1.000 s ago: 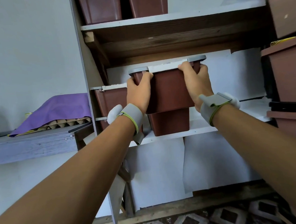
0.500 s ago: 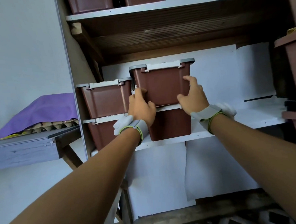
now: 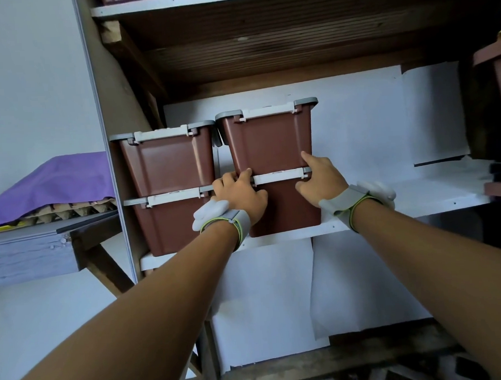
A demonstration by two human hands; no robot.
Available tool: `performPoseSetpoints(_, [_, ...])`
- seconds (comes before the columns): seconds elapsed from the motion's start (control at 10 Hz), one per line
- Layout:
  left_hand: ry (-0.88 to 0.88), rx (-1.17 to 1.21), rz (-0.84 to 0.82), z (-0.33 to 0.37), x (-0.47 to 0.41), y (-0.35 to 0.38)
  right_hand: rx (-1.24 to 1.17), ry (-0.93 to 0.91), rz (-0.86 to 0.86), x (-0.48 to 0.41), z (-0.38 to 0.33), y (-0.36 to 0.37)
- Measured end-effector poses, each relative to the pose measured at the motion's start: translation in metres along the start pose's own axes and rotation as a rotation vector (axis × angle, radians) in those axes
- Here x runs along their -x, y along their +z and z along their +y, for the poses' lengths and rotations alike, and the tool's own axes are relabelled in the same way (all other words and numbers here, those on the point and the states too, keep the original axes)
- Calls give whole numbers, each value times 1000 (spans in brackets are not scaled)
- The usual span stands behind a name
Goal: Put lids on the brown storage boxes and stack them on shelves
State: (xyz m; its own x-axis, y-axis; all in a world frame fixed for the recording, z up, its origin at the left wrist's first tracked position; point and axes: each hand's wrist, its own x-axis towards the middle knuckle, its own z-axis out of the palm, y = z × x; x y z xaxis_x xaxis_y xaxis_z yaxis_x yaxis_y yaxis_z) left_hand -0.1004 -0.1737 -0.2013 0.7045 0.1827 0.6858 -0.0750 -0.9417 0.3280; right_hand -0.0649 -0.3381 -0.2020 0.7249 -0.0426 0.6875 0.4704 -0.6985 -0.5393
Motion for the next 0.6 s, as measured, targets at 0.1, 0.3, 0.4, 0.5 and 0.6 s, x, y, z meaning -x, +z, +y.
performPoseSetpoints(0.1, [8, -29, 14, 0, 1, 1, 10, -10, 9, 0, 0, 0])
performPoseSetpoints(0.3, [10, -48, 1, -1, 5, -2, 3, 11, -45, 2, -1, -7])
performPoseSetpoints(0.4, [0, -14, 2, -3, 7, -10, -24, 21, -22, 7, -5, -11])
performPoseSetpoints(0.5, [4, 17, 58, -5, 18, -24, -10, 46, 55, 17, -14, -17])
performPoseSetpoints(0.6, [13, 124, 92, -12, 32, -38, -60, 9, 59, 33, -29, -25])
